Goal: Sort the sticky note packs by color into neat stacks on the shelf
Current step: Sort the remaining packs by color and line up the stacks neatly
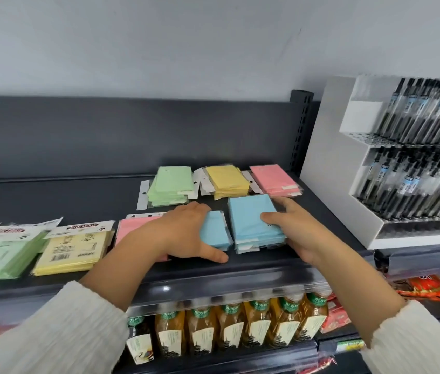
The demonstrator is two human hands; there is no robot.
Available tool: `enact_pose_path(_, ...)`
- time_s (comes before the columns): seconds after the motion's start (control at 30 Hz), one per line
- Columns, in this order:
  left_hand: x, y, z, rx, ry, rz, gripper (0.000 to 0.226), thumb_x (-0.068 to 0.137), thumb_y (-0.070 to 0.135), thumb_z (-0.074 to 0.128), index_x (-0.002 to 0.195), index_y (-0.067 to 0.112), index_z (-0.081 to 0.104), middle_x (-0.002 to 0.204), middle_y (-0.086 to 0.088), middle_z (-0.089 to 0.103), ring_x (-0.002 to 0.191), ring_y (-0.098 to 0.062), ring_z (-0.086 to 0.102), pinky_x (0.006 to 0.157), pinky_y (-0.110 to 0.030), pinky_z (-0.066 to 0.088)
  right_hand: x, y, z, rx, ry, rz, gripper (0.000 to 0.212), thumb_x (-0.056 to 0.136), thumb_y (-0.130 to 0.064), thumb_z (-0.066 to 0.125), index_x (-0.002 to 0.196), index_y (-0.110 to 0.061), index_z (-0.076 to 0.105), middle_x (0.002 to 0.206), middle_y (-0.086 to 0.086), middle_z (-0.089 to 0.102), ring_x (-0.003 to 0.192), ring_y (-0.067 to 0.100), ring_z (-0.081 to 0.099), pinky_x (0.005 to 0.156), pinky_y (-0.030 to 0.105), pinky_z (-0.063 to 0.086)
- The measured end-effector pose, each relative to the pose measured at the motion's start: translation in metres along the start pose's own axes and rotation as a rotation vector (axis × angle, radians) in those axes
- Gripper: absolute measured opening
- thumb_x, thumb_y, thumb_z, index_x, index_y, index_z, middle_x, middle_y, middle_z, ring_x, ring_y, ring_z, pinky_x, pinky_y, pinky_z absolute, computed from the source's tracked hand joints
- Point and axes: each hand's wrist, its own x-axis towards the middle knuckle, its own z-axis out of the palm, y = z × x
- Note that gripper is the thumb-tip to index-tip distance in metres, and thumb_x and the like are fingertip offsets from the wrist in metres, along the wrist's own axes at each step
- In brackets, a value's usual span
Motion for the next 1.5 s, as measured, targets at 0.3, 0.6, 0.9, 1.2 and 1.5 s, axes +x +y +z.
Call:
enact_pose_path(0.3,0.001,-0.003,0.004,-0.060,0.044,0.061,0.088,0.070,0.063,0.068,0.140,0.026,0.031,0.136,0.007,0.041,0.121,-0.015,0.039,0.102,-0.034,0.036,-0.003,0.007,0.003,-0.043,0.029,-0.038,0.050,0.092,-0.012,0.057,0.137,-0.024,0.040,0.120,-0.001,0.060,0.104,0.017,0.061,0.092,0.032,0.049)
enact_pose_path(0.6,0.003,-0.003,0.006,-0.026,0.060,0.084,0.092,0.073,0.064,0.065,0.145,0.023,0.025,0.140,0.004,0.038,0.126,-0.017,0.035,0.104,-0.031,0.033,-0.006,0.008,0.006,-0.114,0.060,-0.070,0.046,0.093,-0.014,0.055,0.136,-0.023,0.040,0.117,-0.006,0.061,0.100,0.011,0.062,0.082,0.026,0.050)
enact_pose_path(0.9,0.003,-0.001,0.005,-0.026,0.057,0.066,0.081,0.071,0.064,0.066,0.135,0.023,0.037,0.129,0.004,0.045,0.118,-0.017,0.040,0.099,-0.033,0.037,-0.011,0.000,0.015,-0.246,0.033,-0.058,0.041,0.100,-0.014,0.038,0.137,-0.029,0.038,0.106,-0.015,0.056,0.094,0.000,0.055,0.071,0.016,0.043)
enact_pose_path(1.2,0.000,0.000,0.005,0.013,0.068,0.073,0.104,0.074,0.065,0.063,0.150,0.016,0.012,0.149,0.000,0.029,0.135,-0.020,0.027,0.110,-0.031,0.024,-0.010,-0.001,0.016,-0.259,0.036,-0.041,0.041,0.100,-0.014,0.037,0.138,-0.031,0.037,0.102,-0.020,0.054,0.093,-0.002,0.053,0.067,0.015,0.041)
enact_pose_path(1.5,-0.003,0.001,0.003,0.031,0.047,0.072,0.105,0.076,0.065,0.061,0.151,0.015,0.007,0.153,0.000,0.022,0.139,-0.020,0.022,0.112,-0.031,0.019,-0.010,-0.001,0.018,-0.294,0.037,-0.038,0.044,0.101,-0.017,0.037,0.142,-0.030,0.032,0.113,-0.011,0.053,0.093,-0.002,0.052,0.066,0.014,0.040)
